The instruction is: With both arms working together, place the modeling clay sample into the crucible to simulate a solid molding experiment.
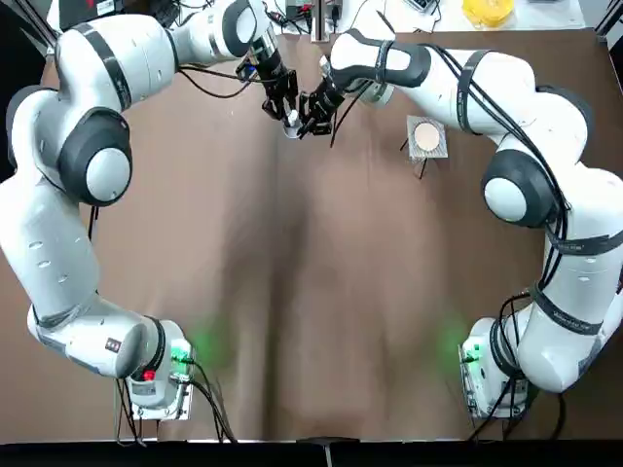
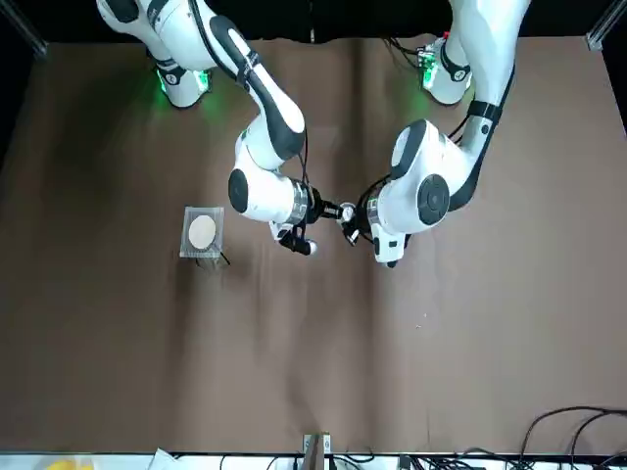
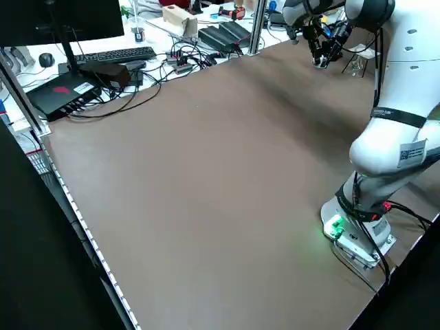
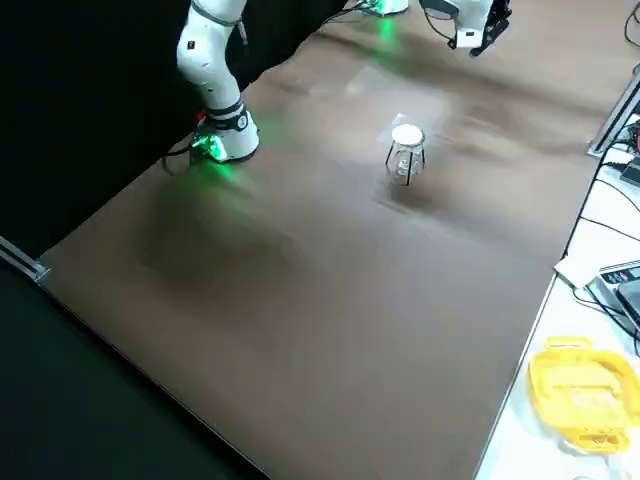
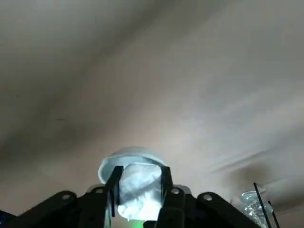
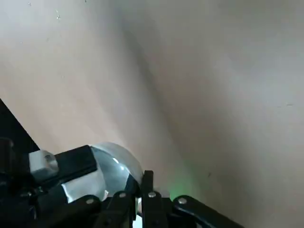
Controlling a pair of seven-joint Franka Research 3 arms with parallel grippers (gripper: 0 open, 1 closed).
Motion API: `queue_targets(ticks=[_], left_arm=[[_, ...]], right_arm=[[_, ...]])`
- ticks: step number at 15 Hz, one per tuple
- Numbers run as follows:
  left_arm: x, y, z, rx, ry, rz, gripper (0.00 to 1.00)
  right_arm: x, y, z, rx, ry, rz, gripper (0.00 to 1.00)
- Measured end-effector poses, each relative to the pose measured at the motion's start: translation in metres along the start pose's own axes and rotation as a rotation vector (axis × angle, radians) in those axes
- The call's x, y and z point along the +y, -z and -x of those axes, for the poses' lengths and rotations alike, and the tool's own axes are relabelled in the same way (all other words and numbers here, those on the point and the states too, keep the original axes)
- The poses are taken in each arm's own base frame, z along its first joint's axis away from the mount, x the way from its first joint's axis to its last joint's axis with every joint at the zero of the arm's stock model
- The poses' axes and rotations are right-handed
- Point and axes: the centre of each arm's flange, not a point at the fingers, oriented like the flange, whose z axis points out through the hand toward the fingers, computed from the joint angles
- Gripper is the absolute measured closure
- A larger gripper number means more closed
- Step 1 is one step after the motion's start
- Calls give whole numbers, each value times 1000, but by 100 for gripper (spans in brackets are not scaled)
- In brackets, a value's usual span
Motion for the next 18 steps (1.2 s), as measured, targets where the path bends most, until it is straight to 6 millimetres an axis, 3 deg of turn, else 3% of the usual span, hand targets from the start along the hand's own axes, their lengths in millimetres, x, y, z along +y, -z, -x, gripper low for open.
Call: queue_targets(ticks=[13,15,18], left_arm=[[1,1,-4,5,-4,8,48],[2,8,-9,28,-17,15,34],[0,35,-17,51,-16,48,7]], right_arm=[[1,1,-2,4,-1,0,94],[2,3,-4,7,1,0,94],[4,6,-8,13,13,-2,94]])
